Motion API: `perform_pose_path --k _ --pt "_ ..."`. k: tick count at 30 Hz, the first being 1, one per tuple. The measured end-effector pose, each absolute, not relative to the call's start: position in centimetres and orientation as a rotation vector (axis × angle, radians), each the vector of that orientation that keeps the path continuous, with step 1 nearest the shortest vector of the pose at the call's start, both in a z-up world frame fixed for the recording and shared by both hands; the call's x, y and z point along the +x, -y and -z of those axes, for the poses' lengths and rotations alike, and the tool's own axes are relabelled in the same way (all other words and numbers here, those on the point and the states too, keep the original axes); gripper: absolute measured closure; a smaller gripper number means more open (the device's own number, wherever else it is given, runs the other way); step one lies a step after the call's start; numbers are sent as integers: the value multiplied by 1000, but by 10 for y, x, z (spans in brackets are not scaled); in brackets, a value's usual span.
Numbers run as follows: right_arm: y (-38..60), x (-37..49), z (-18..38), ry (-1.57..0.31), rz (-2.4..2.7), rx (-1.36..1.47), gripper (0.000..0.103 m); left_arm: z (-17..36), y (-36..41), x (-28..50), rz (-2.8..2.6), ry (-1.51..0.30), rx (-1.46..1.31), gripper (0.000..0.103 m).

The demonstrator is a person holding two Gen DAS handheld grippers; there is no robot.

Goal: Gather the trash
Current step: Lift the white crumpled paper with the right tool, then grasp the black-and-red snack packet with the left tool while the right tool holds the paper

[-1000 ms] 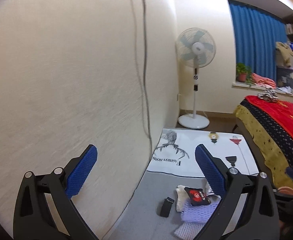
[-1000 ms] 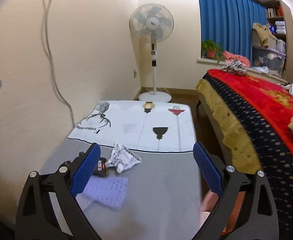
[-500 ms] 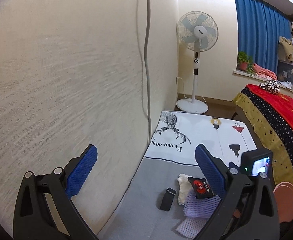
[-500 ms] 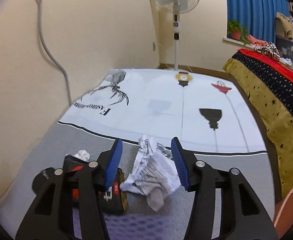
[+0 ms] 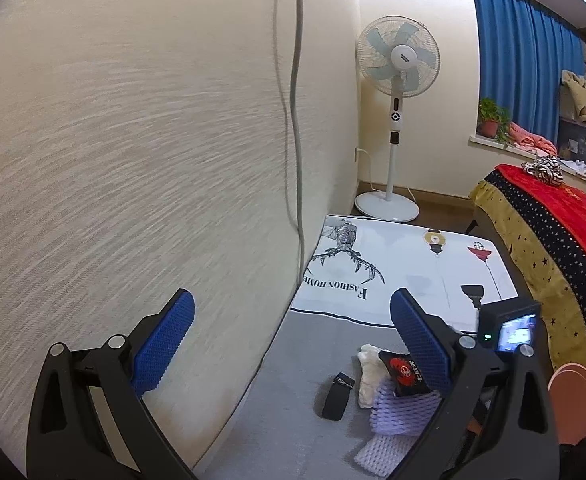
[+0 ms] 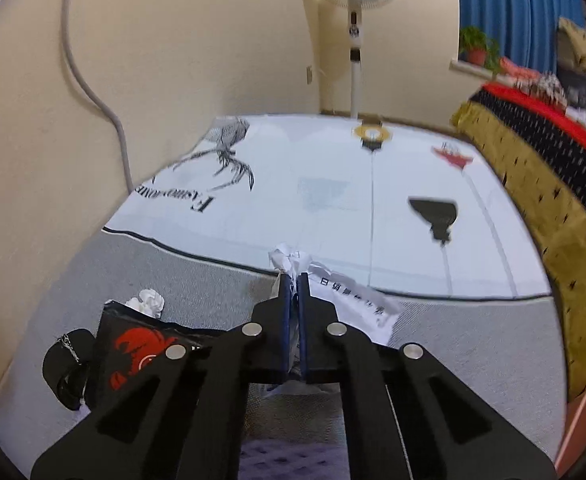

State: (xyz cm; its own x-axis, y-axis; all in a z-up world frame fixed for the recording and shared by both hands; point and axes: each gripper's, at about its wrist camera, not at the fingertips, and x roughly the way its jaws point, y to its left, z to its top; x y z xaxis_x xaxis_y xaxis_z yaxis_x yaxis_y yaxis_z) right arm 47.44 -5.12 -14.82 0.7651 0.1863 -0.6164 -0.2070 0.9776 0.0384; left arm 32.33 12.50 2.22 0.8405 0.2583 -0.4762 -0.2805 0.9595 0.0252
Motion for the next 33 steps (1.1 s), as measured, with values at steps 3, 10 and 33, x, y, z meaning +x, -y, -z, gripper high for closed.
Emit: perform_pose_path --k 3,10,33 --pt "66 465 116 -625 -218 -5 99 -24 -128 325 -295 -489 -67 8" --pt "121 404 19 -545 -228 -44 99 -26 -126 325 -238 -442 -161 8" --pt "235 313 25 -646 -122 -7 99 108 -67 398 -18 -539 -144 28"
